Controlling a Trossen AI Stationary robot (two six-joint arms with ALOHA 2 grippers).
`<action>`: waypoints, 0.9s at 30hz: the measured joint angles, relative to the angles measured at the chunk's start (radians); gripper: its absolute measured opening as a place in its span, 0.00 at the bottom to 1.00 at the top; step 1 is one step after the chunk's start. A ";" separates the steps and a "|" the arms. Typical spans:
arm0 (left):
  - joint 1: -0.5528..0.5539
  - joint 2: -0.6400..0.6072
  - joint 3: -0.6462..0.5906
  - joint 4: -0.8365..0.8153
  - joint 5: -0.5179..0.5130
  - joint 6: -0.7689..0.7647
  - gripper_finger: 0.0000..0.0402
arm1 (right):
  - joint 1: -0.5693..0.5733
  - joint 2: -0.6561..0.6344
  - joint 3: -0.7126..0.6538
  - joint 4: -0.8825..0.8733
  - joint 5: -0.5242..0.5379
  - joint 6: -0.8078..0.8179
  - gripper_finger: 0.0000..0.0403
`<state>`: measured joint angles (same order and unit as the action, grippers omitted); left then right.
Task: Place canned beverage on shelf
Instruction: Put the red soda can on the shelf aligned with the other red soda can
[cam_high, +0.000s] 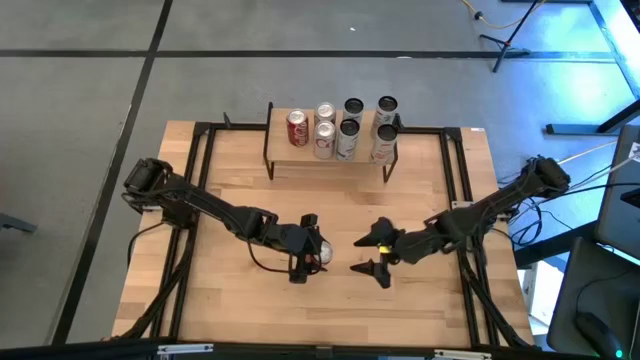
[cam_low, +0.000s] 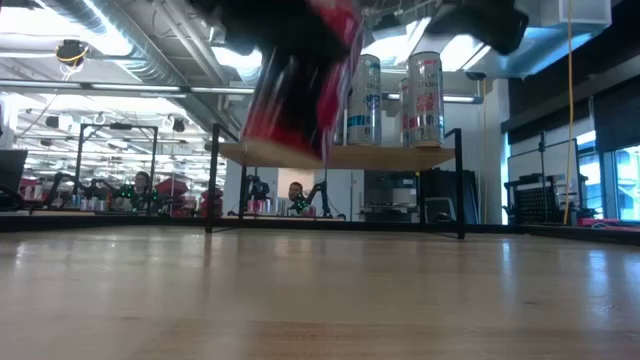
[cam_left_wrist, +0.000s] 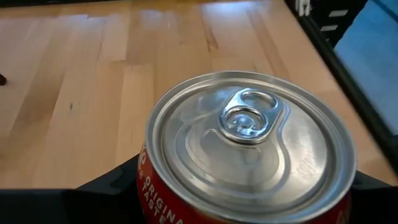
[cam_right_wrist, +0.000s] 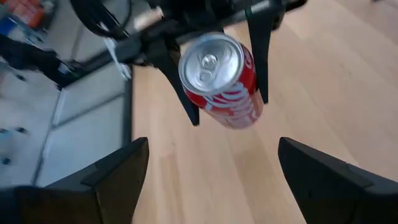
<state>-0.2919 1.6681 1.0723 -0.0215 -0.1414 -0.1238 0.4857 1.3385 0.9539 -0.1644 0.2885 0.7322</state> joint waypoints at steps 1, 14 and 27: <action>-0.005 0.005 -0.022 0.027 -0.006 0.012 0.67 | -0.001 0.021 0.000 -0.001 -0.001 0.000 0.85; -0.014 0.037 -0.142 0.281 0.000 0.024 0.68 | -0.002 0.221 0.002 0.103 -0.005 0.022 0.85; -0.035 0.202 -0.159 0.497 0.022 0.056 0.68 | -0.002 0.276 0.000 0.113 -0.027 0.022 0.85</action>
<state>-0.3270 1.8697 0.9137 0.4751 -0.1194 -0.0677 0.4839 1.6142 0.9539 -0.0513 0.2615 0.7544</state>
